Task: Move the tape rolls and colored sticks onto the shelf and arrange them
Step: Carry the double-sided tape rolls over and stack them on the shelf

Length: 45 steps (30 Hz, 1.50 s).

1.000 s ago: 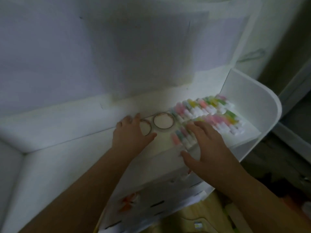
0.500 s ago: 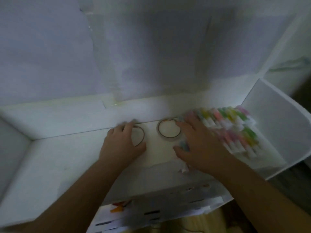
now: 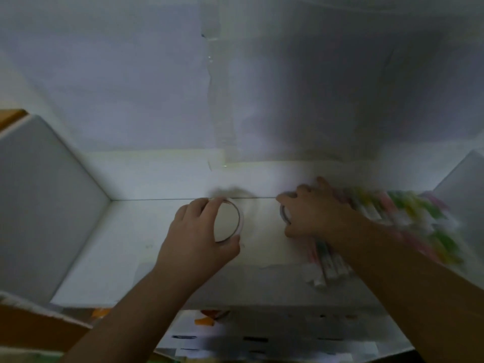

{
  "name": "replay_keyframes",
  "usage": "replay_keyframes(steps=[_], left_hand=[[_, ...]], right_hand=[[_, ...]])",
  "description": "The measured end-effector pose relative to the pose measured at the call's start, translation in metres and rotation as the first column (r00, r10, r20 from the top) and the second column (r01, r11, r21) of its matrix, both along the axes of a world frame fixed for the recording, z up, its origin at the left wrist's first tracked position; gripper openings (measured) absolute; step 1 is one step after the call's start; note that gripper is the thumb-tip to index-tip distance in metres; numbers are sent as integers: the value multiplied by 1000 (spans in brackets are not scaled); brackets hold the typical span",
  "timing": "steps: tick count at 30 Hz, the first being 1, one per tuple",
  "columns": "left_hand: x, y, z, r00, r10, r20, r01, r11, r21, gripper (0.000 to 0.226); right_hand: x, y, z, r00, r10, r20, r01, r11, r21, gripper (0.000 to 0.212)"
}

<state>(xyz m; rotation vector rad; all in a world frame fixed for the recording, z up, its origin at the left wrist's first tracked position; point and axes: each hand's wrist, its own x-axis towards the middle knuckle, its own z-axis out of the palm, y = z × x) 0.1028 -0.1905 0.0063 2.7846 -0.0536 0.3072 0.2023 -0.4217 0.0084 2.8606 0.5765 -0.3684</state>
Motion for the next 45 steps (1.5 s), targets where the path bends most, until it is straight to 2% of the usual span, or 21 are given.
replay_keyframes(steps=[3, 8, 12, 16, 20, 22, 26, 30, 39, 45], left_hand=[[-4, 2, 2, 1000, 6, 5, -6, 1000, -5, 78], [-9, 8, 5, 1000, 27, 12, -27, 1000, -8, 77], [-16, 16, 0, 999, 52, 15, -52, 998, -20, 75], [-23, 23, -4, 997, 71, 13, -71, 997, -2, 76], [-34, 36, -1, 997, 76, 23, -75, 997, -8, 75], [-40, 45, 2, 996, 85, 32, -84, 996, -25, 74], [-54, 64, 10, 992, 103, 79, -97, 992, -77, 72], [-77, 92, 16, 990, 94, 108, -82, 990, -112, 71], [-172, 179, 33, 976, 98, 195, -66, 984, -163, 71], [-254, 250, 31, 976, 118, 185, -92, 985, -144, 80]], right_hand=[[-1, 8, 3, 1000, 11, -14, -11, 1000, 26, 71], [2, 19, -1, 991, 49, -127, -35, 993, 111, 84], [-1, 22, -1, 990, 14, -142, 4, 991, 130, 78], [-3, 24, 3, 995, -22, -95, 41, 979, 200, 74], [-10, 28, 8, 1000, -7, 0, 6, 899, 438, 70], [-20, 33, 10, 999, -48, -1, 40, 829, 557, 75], [-53, 52, 9, 994, -82, 68, 13, 725, 688, 78], [-98, 80, 14, 974, -86, 208, -79, 734, 675, 73], [-202, 180, 34, 962, 40, 269, -210, 739, 640, 77], [-262, 263, 37, 951, 140, 277, -294, 694, 657, 79]])
